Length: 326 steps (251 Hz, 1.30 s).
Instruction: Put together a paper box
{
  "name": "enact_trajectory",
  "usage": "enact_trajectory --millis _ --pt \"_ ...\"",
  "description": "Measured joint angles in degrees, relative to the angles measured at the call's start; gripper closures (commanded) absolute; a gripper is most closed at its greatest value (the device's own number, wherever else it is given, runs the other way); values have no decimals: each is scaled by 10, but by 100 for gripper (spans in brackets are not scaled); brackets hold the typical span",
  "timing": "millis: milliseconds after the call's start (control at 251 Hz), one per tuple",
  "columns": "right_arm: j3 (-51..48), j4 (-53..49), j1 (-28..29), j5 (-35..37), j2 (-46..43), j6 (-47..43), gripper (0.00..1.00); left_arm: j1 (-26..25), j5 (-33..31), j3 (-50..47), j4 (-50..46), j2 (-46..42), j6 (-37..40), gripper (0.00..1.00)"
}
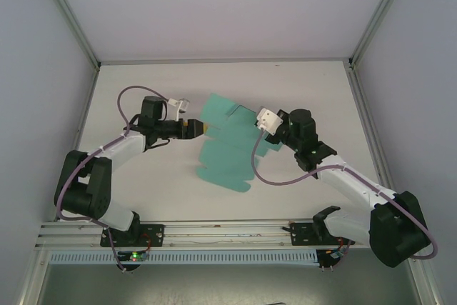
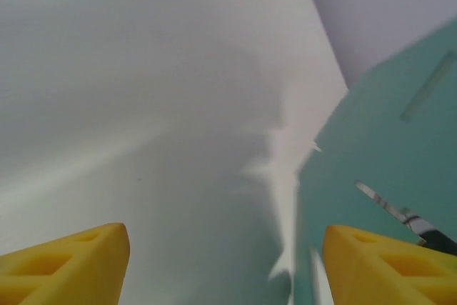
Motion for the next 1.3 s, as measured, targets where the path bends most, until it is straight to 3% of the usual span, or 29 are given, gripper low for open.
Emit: enact_trajectory --millis 223,407,539,794,982,1101,1209,1301 --pt "0 2 0 -24 0 24 100 -40 33 -8 22 -3 17 34" --pt "-2 1 -3 -27 0 40 100 -41 37 -1 48 28 13 47" --pt "-4 0 -4 -25 0 51 100 -44 45 7 63 45 9 50" --pt "-7 7 -13 -26 12 82 100 -71 51 21 114 72 -8 69" --pt "-8 18 -15 -24 15 85 100 -74 59 21 139 92 -25 74" --pt "-8 20 -14 -17 15 84 100 -75 51 21 138 93 -29 81" --pt "-8 22 -3 2 15 81 100 -76 22 23 130 93 -34 98" --pt "-8 21 17 28 15 73 100 -78 -6 24 118 92 -42 100"
